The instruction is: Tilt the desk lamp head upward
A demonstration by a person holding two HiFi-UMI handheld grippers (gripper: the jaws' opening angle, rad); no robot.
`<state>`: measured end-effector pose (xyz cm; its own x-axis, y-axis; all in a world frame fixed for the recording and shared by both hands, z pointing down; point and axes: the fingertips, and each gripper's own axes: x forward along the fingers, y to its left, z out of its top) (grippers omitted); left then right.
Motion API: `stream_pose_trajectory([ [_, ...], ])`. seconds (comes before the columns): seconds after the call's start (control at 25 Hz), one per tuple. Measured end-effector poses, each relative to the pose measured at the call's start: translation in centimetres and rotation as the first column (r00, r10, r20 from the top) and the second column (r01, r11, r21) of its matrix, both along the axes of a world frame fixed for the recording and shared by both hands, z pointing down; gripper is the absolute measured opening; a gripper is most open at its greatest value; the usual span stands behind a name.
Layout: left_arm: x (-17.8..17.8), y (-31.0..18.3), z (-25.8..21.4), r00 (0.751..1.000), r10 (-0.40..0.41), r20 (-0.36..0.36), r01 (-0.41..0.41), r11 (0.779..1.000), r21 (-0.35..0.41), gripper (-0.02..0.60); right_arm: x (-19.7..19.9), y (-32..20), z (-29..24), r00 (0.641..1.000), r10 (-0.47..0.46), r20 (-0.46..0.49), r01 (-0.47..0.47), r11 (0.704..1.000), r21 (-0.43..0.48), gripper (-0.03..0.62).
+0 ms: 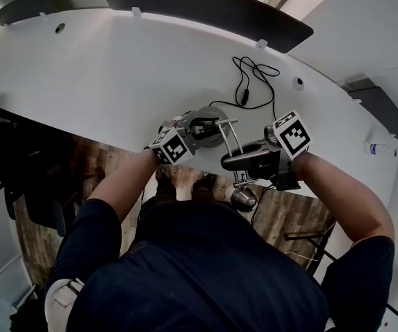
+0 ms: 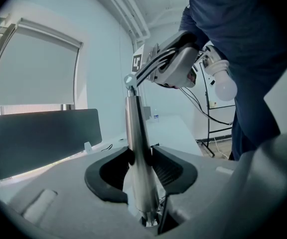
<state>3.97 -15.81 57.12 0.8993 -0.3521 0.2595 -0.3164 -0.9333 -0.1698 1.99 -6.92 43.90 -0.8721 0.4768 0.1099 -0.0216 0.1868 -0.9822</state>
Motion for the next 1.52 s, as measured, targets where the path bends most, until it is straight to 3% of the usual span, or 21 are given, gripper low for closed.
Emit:
stream_pose_trajectory([
  [0.36, -0.2, 0.4, -0.1, 1.0, -0.025, 0.001, 0.025, 0.999, 0.021, 0.146, -0.6, -0.6, -1.8, 1.0, 0.017, -0.009, -0.017, 0.998, -0.056, 0.087],
  [1.08, -0.1, 0.4, 0.2, 0.996, -0.089, 0.014, 0.088, 0.994, 0.067, 0.146, -1.0, -1.8, -3.0, 1.0, -0.003, 0.012, 0.004, 0.997, -0.082, 0.114],
  [1.44, 0.1, 0.5, 0.0, 0.997, -0.027, 0.072, 0.023, 0.998, 0.056, 0.153, -1.1, -1.8, -3.0, 0.999, -0.003, 0.033, 0.007, 0.993, -0.116, 0.121],
  [1.52, 0.1, 0.5, -0.1, 0.995, -0.021, 0.094, 0.015, 0.998, 0.058, 0.158, -1.4, -1.8, -3.1, 0.999, -0.007, 0.05, 0.012, 0.994, -0.11, 0.155],
])
